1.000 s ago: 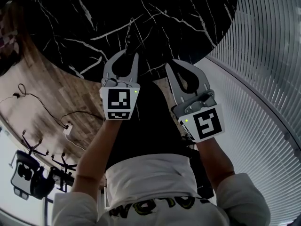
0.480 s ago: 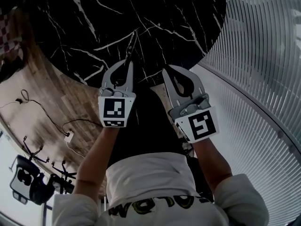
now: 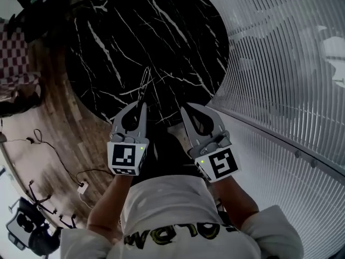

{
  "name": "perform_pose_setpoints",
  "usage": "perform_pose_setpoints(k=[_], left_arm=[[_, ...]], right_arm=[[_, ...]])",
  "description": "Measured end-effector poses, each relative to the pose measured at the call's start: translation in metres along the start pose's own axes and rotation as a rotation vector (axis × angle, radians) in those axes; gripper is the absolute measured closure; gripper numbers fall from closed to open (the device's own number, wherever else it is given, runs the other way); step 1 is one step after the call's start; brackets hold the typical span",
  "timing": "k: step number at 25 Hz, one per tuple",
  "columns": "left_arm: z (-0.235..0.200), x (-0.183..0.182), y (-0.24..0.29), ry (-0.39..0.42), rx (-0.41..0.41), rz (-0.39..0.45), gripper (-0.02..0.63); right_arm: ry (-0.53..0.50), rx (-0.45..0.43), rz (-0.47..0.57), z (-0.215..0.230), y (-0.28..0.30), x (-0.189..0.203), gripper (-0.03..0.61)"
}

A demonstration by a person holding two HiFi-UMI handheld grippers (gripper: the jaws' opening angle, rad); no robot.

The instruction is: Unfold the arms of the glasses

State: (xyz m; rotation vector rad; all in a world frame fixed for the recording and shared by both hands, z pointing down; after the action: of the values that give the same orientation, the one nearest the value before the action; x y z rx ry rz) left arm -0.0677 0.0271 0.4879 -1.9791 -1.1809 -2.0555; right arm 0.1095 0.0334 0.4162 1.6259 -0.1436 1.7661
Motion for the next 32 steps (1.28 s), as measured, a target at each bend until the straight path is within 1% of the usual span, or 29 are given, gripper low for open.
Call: perform_pose_setpoints(k=[4,8,11,13,18,22,25,27,32], left_arm=[[0.001,-0.044,-0.021,-0.024,-0.003,0.044,0.609],[0.002,-0.086,-0.038,-0.009,0.008,0.109,0.609],[0.012,-0.112,-0.059,-0.018,0.028,0.136,0.609],[0.018,-0.129,-0.070,-0.021,0.042,0.169,0.609],[0.025,-0.164,-0.091,0.007,0.051,0.245,0.609],[0.027,-0.178,-0.100,0.038,0.044,0.268,0.609],[0.026,-0.180,-0.098,0.053,0.039,0.264,0.609],[0.025,-0.178,-0.096,0.058,0.037,0.257,0.609],[0.027,-0.174,-0.093,0.067,0.041,0.243,0.609]], right_arm=[[-0.012,0.001,0.057,-0.009,-0.015,-0.039,0.575],[-0.041,-0.001,0.121,-0.017,-0.025,-0.075,0.575],[-0.044,-0.003,0.134,-0.028,-0.041,-0.100,0.575],[-0.051,-0.004,0.151,-0.033,-0.050,-0.114,0.575],[-0.053,-0.035,0.212,-0.047,-0.065,-0.143,0.575],[-0.054,-0.036,0.241,-0.052,-0.075,-0.154,0.575],[-0.061,-0.040,0.244,-0.052,-0.074,-0.155,0.575],[-0.066,-0.062,0.234,-0.055,-0.070,-0.153,0.575],[-0.069,-0.107,0.203,-0.068,-0.060,-0.144,0.502]])
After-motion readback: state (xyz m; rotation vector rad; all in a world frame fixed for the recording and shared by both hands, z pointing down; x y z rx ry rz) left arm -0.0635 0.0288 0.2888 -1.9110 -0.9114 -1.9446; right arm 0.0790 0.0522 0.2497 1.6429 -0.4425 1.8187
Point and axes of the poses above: the fingertips, and each gripper's own axes: y forward along the fingers, z to its right, x out of its underside, the point moved 8 cm from there along -y, backward along the fingers, and after that the axes turned 6 degrees about y, right-handed, at the moved point
